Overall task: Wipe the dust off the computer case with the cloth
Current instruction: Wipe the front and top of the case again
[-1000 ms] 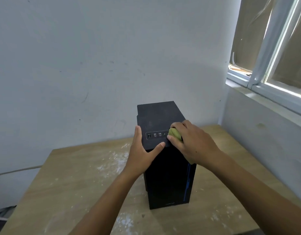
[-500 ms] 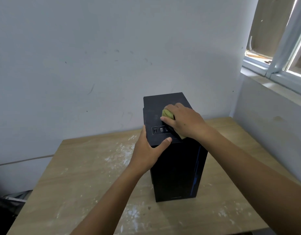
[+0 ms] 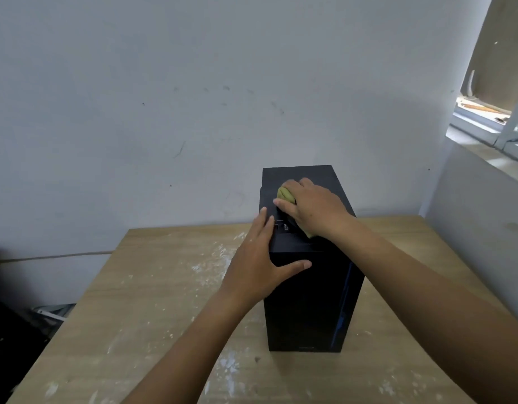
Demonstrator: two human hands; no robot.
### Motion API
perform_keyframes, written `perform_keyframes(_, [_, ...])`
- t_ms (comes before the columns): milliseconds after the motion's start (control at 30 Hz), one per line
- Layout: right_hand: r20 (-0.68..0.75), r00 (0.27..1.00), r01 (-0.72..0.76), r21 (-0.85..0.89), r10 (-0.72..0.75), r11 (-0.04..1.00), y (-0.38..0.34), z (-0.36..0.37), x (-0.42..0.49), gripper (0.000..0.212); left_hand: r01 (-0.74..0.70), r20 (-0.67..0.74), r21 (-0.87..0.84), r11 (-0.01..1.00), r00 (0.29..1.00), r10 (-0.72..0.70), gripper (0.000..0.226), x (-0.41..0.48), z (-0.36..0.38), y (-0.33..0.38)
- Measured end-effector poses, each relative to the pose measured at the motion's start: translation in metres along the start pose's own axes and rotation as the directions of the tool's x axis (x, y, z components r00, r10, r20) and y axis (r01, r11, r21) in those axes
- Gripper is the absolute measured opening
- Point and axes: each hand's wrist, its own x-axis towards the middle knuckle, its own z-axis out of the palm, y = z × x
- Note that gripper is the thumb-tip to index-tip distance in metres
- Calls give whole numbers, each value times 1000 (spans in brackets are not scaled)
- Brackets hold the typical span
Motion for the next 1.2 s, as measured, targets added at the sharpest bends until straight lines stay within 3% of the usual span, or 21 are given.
perform_keyframes(100, [-2, 999, -35, -11, 35, 999, 1, 4, 20, 45, -129, -24, 346, 929, 989, 146, 100, -6, 4, 6])
perform_keyframes(200, [38, 999, 17, 4, -17, 1000, 7, -1, 16, 44, -208, -93, 501, 840, 952, 292, 88, -12, 13, 2])
perform_keyframes(300, [60, 991, 114, 26, -116, 993, 15, -10, -11, 40, -231, -158, 515, 825, 921, 357, 81, -12, 19, -7])
perform_keyframes(467, [43, 966, 254, 53, -256, 966, 23, -18, -44, 38, -248, -147, 534, 808, 914, 378, 80, -11, 20, -11])
perform_keyframes(800, [102, 937, 328, 74, -334, 942, -1, 12, 46, 42, -234, -203, 609, 758, 878, 434, 78, -10, 24, -14])
perform_keyframes(933, [121, 963, 231, 80, -240, 970, -5, 19, 81, 45, -234, -203, 616, 752, 875, 439, 78, -10, 24, -13])
perform_keyframes(1200, [95, 941, 307, 159, -324, 938, 15, 15, 52, 43, -273, -92, 691, 669, 885, 456, 89, 4, 11, 0])
